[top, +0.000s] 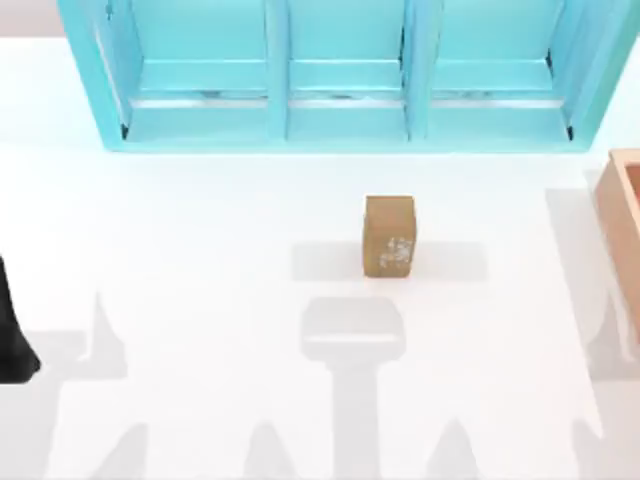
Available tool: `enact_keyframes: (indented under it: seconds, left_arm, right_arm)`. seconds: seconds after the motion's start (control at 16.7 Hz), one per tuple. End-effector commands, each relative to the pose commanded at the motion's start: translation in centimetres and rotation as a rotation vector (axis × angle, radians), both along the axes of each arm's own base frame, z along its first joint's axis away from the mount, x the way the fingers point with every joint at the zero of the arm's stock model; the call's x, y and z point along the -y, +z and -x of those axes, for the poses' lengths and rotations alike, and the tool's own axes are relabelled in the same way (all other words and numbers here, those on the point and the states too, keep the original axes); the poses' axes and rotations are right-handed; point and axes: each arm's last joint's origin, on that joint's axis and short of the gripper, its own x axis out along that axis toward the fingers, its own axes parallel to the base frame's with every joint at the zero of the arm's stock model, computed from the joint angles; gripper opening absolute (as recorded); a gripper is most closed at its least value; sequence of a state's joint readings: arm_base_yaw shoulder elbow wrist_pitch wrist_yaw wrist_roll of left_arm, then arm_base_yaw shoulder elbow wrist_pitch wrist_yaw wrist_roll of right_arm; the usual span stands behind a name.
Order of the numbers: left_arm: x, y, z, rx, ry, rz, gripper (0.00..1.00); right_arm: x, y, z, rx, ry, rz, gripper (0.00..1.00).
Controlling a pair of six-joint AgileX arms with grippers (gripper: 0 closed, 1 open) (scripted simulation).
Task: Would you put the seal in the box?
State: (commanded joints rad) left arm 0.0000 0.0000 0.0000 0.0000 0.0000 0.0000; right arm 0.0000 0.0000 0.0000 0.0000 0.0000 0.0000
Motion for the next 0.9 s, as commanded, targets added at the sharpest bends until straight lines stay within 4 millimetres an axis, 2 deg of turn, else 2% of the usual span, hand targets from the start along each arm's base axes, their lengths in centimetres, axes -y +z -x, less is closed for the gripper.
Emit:
enact_keyframes:
  seconds: [0.24, 0.42, 0.66, 0.78, 0.9]
  left_arm:
    - [0.0, 0.0, 0.0, 0.000, 0.000, 0.000, 1.00]
    - [0.0, 0.0, 0.0, 0.000, 0.000, 0.000, 1.00]
    - [0.0, 0.0, 0.0, 0.000, 0.000, 0.000, 1.00]
    - [0.0, 0.0, 0.0, 0.000, 0.000, 0.000, 1.00]
    - [0.0, 0.0, 0.0, 0.000, 0.000, 0.000, 1.00]
  right_arm:
    - [-0.1, 0.5, 0.0, -0.026, 0.014, -0.015, 1.00]
    - [-0.6, 2.6, -0.2, -0.134, 0.064, -0.072, 1.00]
    - [-1.9, 8.1, -1.7, -0.384, 0.139, -0.178, 1.00]
    - [-3.0, 11.4, -3.7, -0.541, 0.163, -0.225, 1.00]
    - [-4.7, 14.4, -6.7, -0.712, 0.172, -0.259, 1.00]
